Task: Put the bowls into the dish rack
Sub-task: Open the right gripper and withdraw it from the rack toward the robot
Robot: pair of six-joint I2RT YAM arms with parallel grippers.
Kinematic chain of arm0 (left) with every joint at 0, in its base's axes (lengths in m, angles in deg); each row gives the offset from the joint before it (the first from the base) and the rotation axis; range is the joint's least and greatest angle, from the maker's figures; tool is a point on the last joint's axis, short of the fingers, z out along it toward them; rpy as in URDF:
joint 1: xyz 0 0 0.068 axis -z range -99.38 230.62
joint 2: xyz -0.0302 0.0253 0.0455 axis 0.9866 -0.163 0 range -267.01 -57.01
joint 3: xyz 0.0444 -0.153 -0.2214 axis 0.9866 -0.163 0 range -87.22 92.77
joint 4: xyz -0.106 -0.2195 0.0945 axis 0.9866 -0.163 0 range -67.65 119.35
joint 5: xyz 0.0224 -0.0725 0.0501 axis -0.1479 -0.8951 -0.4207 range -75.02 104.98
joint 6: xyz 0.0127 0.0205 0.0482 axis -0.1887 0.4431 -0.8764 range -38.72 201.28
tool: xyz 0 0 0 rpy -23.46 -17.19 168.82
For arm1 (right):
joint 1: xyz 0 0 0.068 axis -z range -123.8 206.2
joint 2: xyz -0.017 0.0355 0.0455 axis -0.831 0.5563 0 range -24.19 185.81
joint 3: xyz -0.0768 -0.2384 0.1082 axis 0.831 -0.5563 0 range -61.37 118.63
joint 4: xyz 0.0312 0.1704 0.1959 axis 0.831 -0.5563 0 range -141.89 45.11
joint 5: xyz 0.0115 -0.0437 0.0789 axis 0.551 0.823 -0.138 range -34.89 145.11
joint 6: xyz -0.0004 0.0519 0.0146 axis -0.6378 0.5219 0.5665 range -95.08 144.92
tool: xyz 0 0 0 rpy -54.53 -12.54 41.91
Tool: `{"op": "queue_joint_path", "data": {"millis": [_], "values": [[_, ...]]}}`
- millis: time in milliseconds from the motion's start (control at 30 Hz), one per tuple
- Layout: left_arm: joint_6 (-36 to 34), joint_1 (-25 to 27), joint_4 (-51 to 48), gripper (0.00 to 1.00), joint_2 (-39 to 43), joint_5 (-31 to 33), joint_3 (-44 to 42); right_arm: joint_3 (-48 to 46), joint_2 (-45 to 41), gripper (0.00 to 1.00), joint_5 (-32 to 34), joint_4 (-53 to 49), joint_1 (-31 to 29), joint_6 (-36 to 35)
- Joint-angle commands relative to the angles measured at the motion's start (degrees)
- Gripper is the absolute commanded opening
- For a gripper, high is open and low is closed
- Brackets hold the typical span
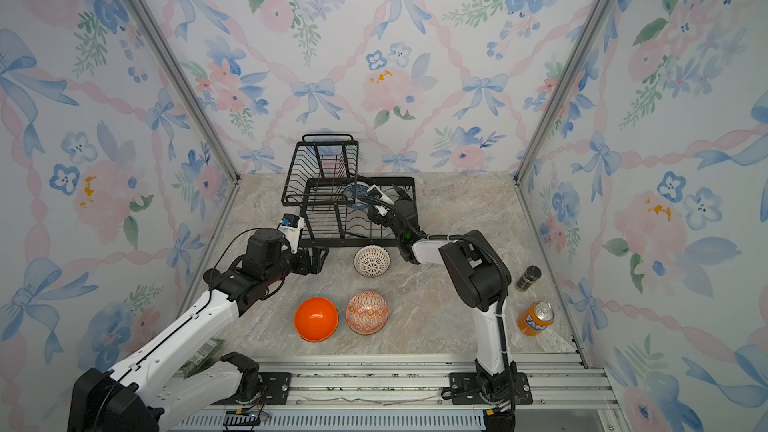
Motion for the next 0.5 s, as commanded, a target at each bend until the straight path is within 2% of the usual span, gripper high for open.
{"op": "queue_joint_path", "data": {"millis": [0,133,300,467], "values": [[0.4,-0.5,-0.1,0.98,0.8,0.1,-0.7,-3.3,-5.2,0.97,3.0,-0.7,0.7,4.4],[0.3,-0.5,-0.2,0.98,1.2,-0.2,-0.9,-6.4,-10.7,0.97,5.5,-6.2,0.8,6.8],[0.8,-0.4,-0.4,0.98,2.5,-0.3,-1.6,-8.3,-19.9,0.97,9.5,-20.6,0.6,11.2],[1.0,0.0,-2.1,0.98,2.3,0.2,-1.1,-10.7,-30.3,0.97,9.4,-34.7,0.4,16.3]]}}
